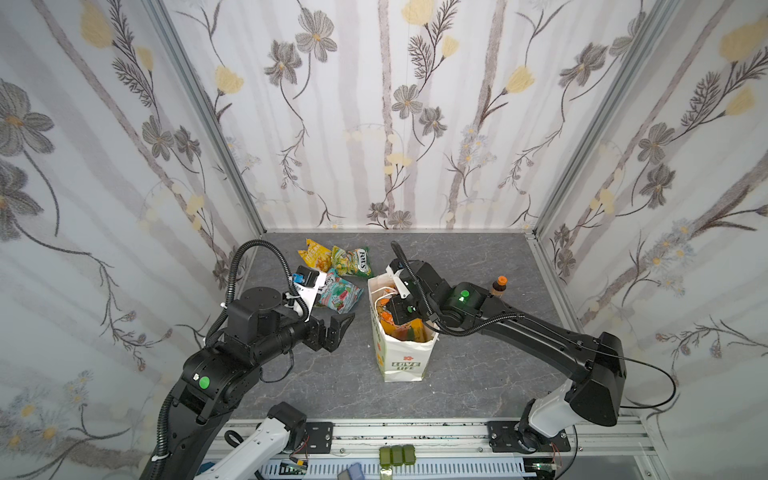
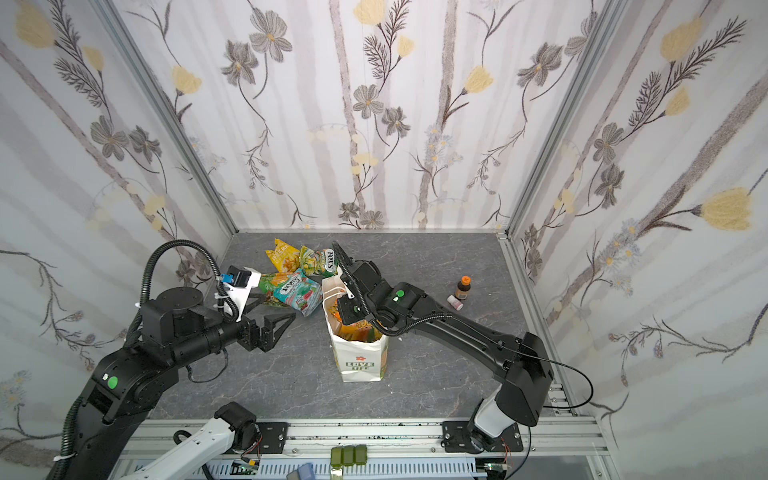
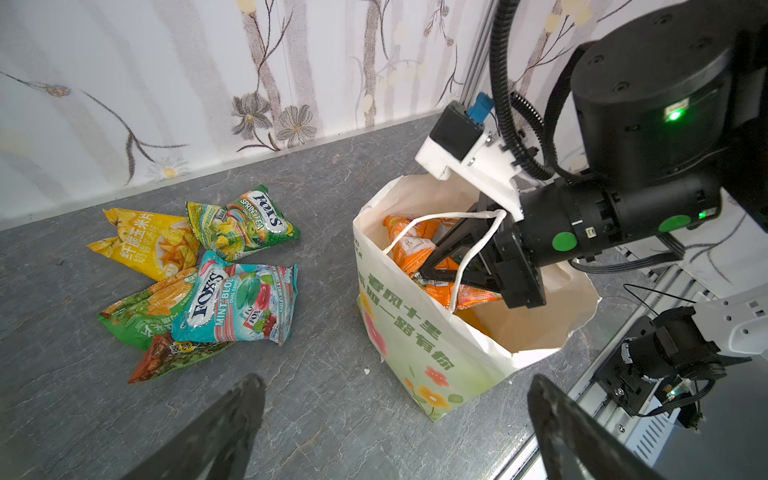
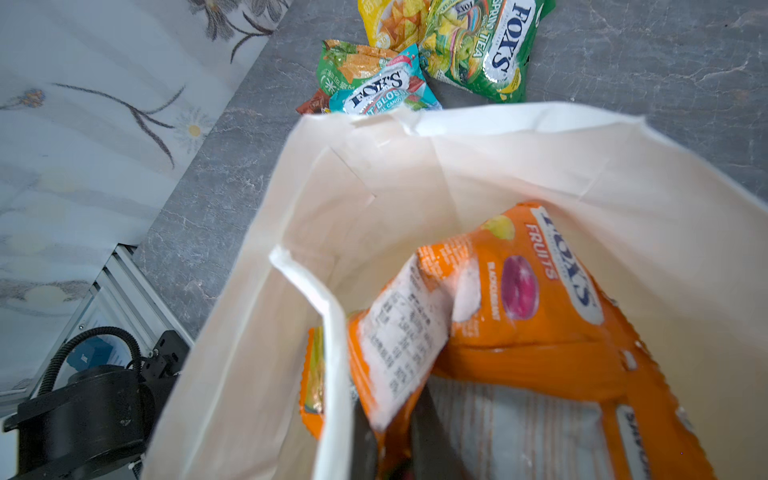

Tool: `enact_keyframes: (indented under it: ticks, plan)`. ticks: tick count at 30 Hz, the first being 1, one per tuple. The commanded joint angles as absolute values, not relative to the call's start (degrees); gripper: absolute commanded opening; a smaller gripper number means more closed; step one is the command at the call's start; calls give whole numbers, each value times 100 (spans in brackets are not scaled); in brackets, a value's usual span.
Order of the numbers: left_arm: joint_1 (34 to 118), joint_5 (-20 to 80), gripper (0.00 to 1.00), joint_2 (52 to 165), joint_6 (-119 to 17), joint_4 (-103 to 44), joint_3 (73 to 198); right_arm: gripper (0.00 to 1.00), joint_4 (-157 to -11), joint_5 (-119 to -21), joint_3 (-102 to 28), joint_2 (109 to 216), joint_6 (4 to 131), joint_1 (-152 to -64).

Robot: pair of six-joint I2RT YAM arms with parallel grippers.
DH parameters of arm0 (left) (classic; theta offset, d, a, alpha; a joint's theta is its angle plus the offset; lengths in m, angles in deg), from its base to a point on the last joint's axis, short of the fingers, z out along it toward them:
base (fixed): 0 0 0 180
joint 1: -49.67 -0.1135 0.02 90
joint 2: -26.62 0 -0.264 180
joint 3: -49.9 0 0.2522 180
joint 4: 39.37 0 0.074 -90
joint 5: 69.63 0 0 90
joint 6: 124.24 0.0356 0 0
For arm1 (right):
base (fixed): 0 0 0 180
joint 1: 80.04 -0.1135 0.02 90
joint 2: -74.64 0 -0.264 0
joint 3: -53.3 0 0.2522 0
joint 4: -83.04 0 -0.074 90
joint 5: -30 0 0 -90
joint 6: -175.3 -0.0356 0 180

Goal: Take the snacks out of the paper bag

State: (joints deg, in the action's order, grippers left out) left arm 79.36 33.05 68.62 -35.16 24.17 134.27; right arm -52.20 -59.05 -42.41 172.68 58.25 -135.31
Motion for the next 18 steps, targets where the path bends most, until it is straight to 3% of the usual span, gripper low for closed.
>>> enact_keyframes:
  ticks: [1,18]
  plan:
    - [7939,3328,100,6841,-3555,2260,13433,0,-5498,-5743,-4317,17131,5733,-13524]
    - [7938,3512,100,6707,-3918,1967,13418,1,-5686,-5589,-4354,16315,5586,-13517]
